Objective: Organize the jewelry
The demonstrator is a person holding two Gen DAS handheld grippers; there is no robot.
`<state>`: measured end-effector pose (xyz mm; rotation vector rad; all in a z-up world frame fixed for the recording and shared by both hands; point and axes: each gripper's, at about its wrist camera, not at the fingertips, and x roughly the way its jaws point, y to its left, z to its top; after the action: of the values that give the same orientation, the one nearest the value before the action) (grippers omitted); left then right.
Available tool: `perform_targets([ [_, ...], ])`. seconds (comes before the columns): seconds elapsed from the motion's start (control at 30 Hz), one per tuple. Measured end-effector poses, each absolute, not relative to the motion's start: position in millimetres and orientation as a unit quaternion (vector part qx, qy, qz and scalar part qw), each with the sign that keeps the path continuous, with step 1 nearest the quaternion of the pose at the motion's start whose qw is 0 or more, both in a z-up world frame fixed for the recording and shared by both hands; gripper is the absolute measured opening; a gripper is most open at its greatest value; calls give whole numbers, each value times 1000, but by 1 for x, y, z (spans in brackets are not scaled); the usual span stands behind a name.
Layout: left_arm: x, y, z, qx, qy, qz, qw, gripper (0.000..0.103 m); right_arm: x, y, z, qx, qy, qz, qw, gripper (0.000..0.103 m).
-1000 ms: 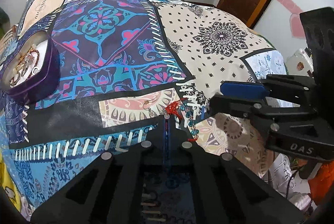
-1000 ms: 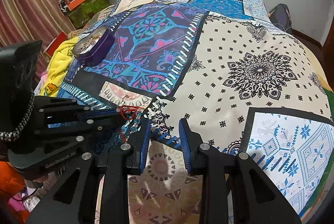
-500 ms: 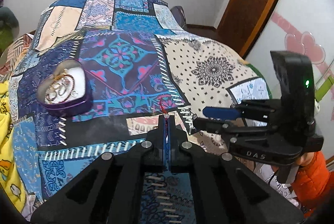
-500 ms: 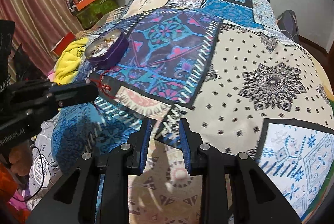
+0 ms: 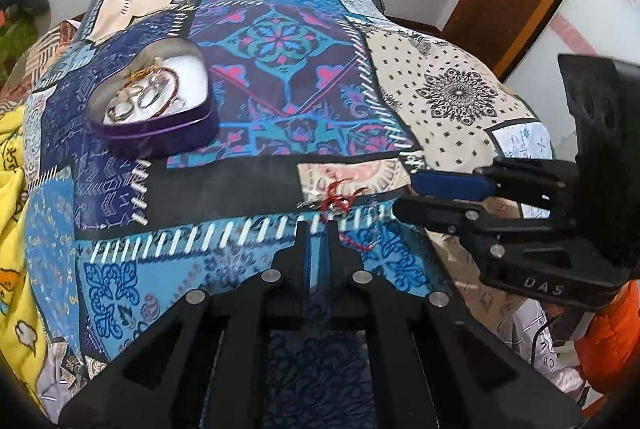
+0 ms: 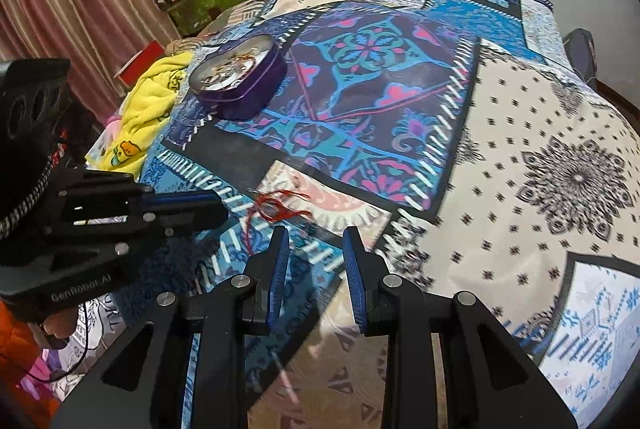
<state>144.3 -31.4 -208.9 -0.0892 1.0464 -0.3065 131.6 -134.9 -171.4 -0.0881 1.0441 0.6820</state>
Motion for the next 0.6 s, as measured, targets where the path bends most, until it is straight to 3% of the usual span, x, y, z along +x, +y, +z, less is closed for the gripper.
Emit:
perform_targets([
  [0.27,143,-26,-213,-42,498,-144,854,6,125,-114,-185,-71,489,326,806,25],
  [0.4,146,-27,-215,-44,497,-145,855,8,122,-114,-187,-84,481,323,811,7],
  [0.6,146,-27,-213,-50,496,-146,854,9,129,-130,-181,-52,483,312,816,7],
])
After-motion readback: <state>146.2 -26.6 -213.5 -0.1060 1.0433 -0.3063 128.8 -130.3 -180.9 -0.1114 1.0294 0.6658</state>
